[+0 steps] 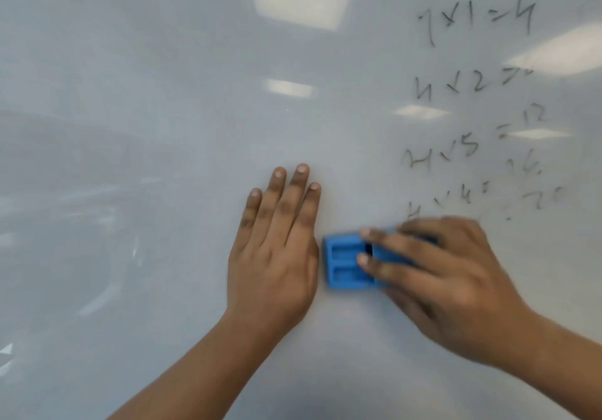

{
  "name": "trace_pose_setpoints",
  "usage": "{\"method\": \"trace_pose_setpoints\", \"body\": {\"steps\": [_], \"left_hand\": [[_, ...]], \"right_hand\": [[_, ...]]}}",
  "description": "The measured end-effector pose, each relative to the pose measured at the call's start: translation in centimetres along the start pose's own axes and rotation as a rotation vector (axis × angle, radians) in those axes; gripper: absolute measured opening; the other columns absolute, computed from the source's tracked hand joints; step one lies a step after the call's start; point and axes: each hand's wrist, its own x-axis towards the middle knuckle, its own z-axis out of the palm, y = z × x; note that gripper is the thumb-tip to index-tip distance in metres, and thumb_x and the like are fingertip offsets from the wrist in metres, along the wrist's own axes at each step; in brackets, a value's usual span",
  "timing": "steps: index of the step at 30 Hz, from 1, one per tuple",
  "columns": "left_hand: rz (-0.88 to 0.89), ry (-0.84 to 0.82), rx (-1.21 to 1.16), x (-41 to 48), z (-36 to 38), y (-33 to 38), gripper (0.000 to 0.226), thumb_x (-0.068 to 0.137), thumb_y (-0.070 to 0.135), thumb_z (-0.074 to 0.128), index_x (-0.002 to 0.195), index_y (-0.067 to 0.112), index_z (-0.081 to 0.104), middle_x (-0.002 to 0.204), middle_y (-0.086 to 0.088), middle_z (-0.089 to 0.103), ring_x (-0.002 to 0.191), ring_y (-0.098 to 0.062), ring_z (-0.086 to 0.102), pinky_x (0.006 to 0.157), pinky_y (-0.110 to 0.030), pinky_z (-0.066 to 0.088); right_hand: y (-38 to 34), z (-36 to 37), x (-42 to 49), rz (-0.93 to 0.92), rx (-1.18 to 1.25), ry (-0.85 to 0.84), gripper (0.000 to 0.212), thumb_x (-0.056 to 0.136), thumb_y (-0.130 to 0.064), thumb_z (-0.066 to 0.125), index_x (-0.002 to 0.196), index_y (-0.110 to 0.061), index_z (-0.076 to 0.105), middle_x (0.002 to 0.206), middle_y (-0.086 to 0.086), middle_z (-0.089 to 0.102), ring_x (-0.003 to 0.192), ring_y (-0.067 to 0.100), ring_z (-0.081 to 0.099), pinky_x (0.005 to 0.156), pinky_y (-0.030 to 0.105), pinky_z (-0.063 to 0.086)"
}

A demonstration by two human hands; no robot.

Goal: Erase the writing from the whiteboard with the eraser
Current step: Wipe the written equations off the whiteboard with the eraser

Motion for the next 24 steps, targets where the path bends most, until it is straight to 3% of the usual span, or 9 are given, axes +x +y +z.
{"method": "trace_pose_setpoints", "body": {"steps": [2,4,7,10,12,15,19,21,24], "left_hand": [[0.019,-0.006,0.048,-0.3,0.1,-0.2,0.053,0.096,0.010,0.043,0.148,0.007,0.039,0.160,-0.010,0.032,0.151,-0.028,0.023,0.122,-0.049,0.024],[0.027,0.003,0.066,-0.3,0.2,-0.3,0.053,0.096,0.011,0.043,0.148,0.006,0.039,0.160,-0.011,0.031,0.151,-0.028,0.023,0.122,-0.049,0.024],[0.021,0.016,0.080,-0.3,0.3,-0.2,0.052,0.097,0.013,0.042,0.148,0.007,0.039,0.160,-0.010,0.031,0.151,-0.028,0.024,0.122,-0.049,0.023],[0.015,0.016,0.081,-0.3,0.3,-0.1,0.052,0.098,0.014,0.041,0.149,0.007,0.038,0.160,-0.010,0.030,0.151,-0.027,0.023,0.123,-0.048,0.021],[0.015,0.017,0.083,-0.3,0.4,-0.1,0.052,0.097,0.013,0.041,0.149,0.007,0.038,0.160,-0.010,0.030,0.151,-0.028,0.024,0.123,-0.048,0.020],[0.009,0.022,0.078,-0.3,0.4,-0.1,0.052,0.097,0.013,0.039,0.149,0.007,0.039,0.160,-0.010,0.031,0.151,-0.028,0.024,0.123,-0.049,0.021],[-0.004,0.029,0.049,-0.3,0.4,0.1,0.050,0.099,0.015,0.036,0.148,0.007,0.039,0.159,-0.011,0.033,0.151,-0.027,0.024,0.123,-0.050,0.021],[-0.007,0.035,0.041,-0.3,0.4,0.1,0.049,0.099,0.015,0.036,0.148,0.007,0.039,0.159,-0.010,0.033,0.151,-0.026,0.023,0.123,-0.048,0.019],[-0.014,0.036,0.029,-0.3,0.4,0.1,0.049,0.099,0.015,0.036,0.148,0.007,0.040,0.159,-0.010,0.033,0.151,-0.026,0.022,0.124,-0.046,0.017]], "right_hand": [[0.9,-0.4,1.2,0.159,0.012,0.035,0.023,0.096,-0.028,0.068,0.118,-0.024,0.075,0.140,-0.006,0.064,0.106,0.028,0.058,0.090,0.044,0.041],[-0.1,0.2,0.2,0.176,-0.003,0.056,0.022,0.091,-0.025,0.072,0.112,-0.024,0.077,0.136,-0.007,0.067,0.104,0.026,0.058,0.089,0.044,0.042],[-3.4,1.9,-5.1,0.040,0.013,-0.001,0.017,0.092,-0.023,0.066,0.105,-0.032,0.074,0.128,-0.012,0.071,0.098,0.021,0.059,0.090,0.037,0.041],[-3.9,1.8,-9.0,-0.124,-0.077,-0.123,0.024,0.108,-0.024,0.048,0.115,-0.038,0.065,0.133,-0.018,0.068,0.106,0.014,0.061,0.088,0.028,0.044],[-2.2,0.9,-8.9,-0.149,-0.136,-0.130,0.029,0.108,-0.020,0.046,0.124,-0.035,0.065,0.140,-0.013,0.065,0.115,0.017,0.062,0.091,0.030,0.047],[1.9,-0.5,-6.5,0.039,-0.196,-0.023,0.038,0.102,-0.010,0.052,0.133,-0.027,0.064,0.149,-0.002,0.056,0.124,0.028,0.059,0.104,0.042,0.042],[4.0,-1.3,-4.2,0.354,-0.164,0.114,0.042,0.095,-0.007,0.064,0.133,-0.024,0.061,0.149,0.000,0.055,0.125,0.035,0.057,0.105,0.048,0.040],[1.6,-0.3,-5.7,0.388,-0.124,0.114,0.038,0.096,-0.010,0.061,0.130,-0.027,0.063,0.147,-0.004,0.056,0.122,0.033,0.058,0.102,0.049,0.040],[-3.3,1.3,-10.3,0.282,-0.071,0.033,0.029,0.107,-0.022,0.046,0.125,-0.033,0.066,0.145,-0.010,0.059,0.120,0.024,0.059,0.104,0.043,0.039]]}}
